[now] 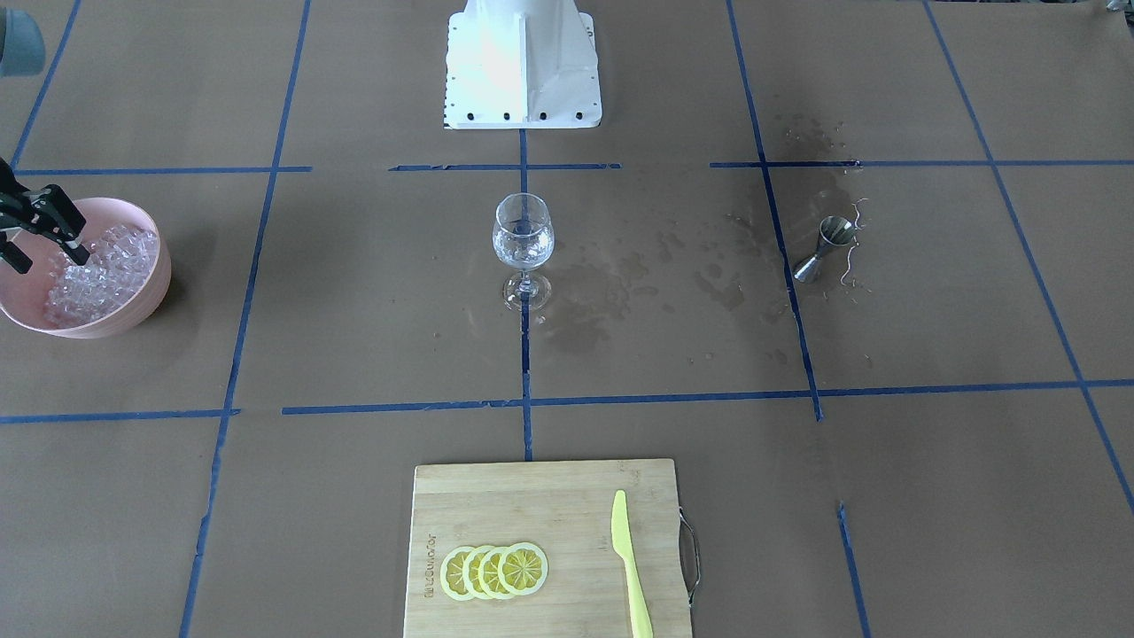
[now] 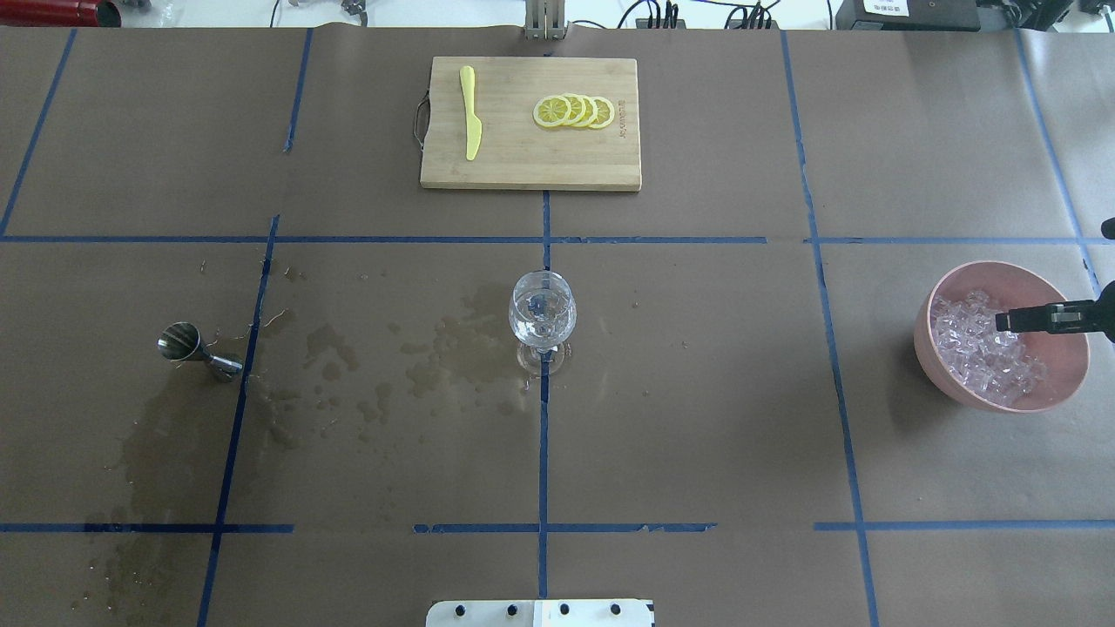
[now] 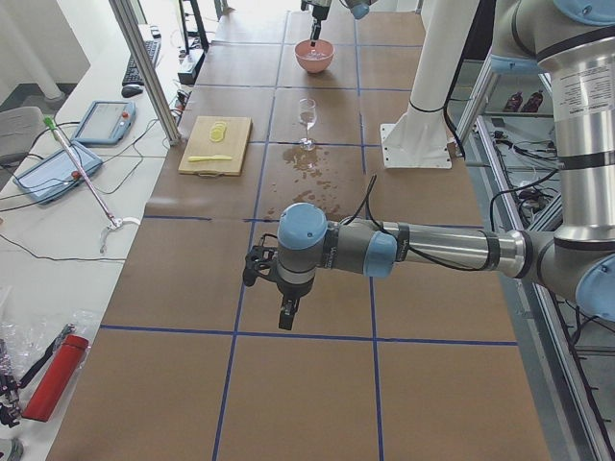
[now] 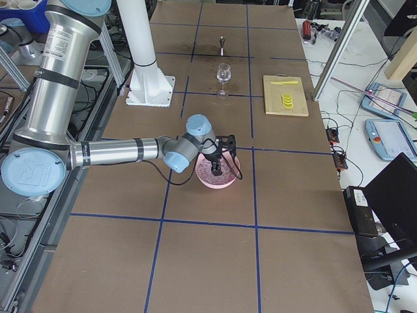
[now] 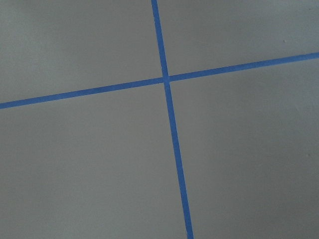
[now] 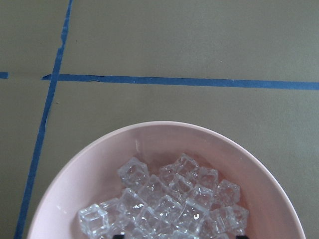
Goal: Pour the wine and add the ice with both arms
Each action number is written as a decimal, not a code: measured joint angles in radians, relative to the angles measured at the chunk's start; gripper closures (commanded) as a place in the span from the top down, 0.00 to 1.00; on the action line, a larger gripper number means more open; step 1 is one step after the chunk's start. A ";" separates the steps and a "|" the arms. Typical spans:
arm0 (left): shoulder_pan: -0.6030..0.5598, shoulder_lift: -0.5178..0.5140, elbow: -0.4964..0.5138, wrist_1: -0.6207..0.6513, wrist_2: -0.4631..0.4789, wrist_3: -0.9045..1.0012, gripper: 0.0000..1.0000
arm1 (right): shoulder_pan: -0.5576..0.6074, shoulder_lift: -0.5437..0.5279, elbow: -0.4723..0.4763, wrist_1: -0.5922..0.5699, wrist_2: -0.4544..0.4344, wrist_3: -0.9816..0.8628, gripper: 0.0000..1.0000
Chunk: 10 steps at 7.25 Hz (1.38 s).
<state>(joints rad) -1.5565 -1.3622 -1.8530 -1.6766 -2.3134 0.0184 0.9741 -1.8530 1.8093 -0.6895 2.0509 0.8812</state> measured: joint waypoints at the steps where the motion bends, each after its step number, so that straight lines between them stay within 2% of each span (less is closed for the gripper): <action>1: 0.000 0.000 0.000 0.000 0.001 0.000 1.00 | -0.016 0.001 -0.025 0.037 -0.006 0.014 0.67; 2: 0.000 0.000 0.000 0.000 0.002 0.000 1.00 | -0.031 0.002 -0.036 0.052 -0.012 0.019 0.63; 3: 0.000 0.000 0.000 0.000 0.003 0.000 1.00 | -0.042 0.003 -0.041 0.057 -0.015 0.021 0.54; 5: 0.000 0.000 0.000 -0.001 0.004 0.000 1.00 | -0.054 0.003 -0.046 0.059 -0.017 0.022 0.22; 7: -0.001 0.000 0.000 0.000 0.005 0.001 1.00 | -0.056 0.007 -0.051 0.059 -0.017 0.020 0.00; 10: -0.002 0.001 0.001 -0.001 0.006 0.002 1.00 | -0.054 0.010 -0.040 0.059 -0.017 0.011 0.00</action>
<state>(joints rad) -1.5585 -1.3612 -1.8522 -1.6772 -2.3073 0.0199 0.9204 -1.8430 1.7688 -0.6307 2.0344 0.8925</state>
